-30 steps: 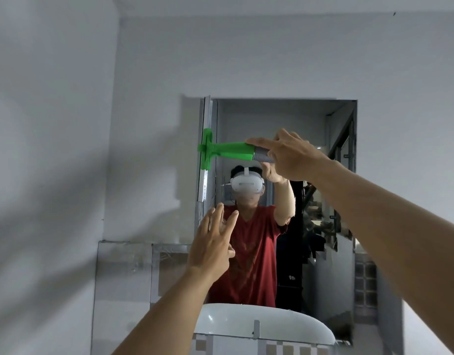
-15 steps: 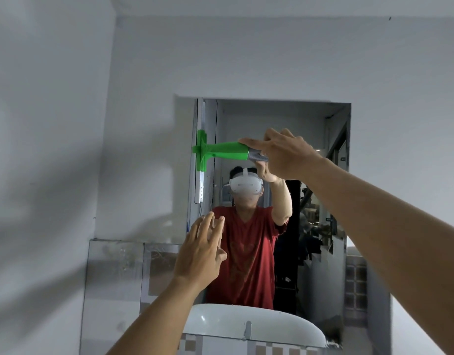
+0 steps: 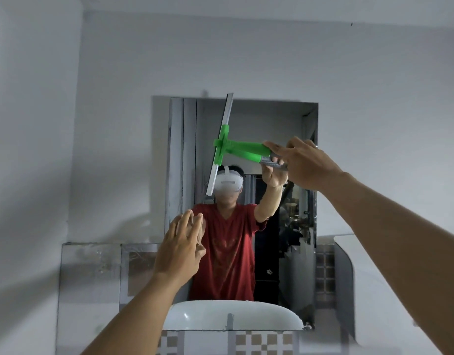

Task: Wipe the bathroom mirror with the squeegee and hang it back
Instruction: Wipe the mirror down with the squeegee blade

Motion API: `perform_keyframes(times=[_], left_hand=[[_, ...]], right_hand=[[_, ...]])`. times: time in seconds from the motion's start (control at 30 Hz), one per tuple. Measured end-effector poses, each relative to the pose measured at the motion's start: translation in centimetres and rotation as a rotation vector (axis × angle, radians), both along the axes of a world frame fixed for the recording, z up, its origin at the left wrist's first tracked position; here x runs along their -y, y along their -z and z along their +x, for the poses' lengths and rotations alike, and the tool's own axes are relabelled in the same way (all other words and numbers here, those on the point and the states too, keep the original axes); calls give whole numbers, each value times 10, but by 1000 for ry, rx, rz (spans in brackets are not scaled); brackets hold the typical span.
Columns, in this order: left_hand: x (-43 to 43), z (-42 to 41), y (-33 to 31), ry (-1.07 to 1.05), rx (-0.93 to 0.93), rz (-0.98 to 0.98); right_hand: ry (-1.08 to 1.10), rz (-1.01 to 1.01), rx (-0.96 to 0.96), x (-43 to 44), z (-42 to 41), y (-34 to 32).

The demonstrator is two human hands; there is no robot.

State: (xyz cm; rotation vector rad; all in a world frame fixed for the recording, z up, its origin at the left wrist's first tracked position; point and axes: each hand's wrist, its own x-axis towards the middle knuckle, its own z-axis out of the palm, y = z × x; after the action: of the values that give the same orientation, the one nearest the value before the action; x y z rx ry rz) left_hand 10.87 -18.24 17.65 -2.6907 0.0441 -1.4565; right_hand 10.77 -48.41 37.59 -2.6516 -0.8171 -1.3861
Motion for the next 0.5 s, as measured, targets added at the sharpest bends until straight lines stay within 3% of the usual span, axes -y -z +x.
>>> perform_keyframes(times=[0.5], left_hand=[[2,-1,-3,3,-26,31]], right_hand=[[87,296,-84,49,-9,36]])
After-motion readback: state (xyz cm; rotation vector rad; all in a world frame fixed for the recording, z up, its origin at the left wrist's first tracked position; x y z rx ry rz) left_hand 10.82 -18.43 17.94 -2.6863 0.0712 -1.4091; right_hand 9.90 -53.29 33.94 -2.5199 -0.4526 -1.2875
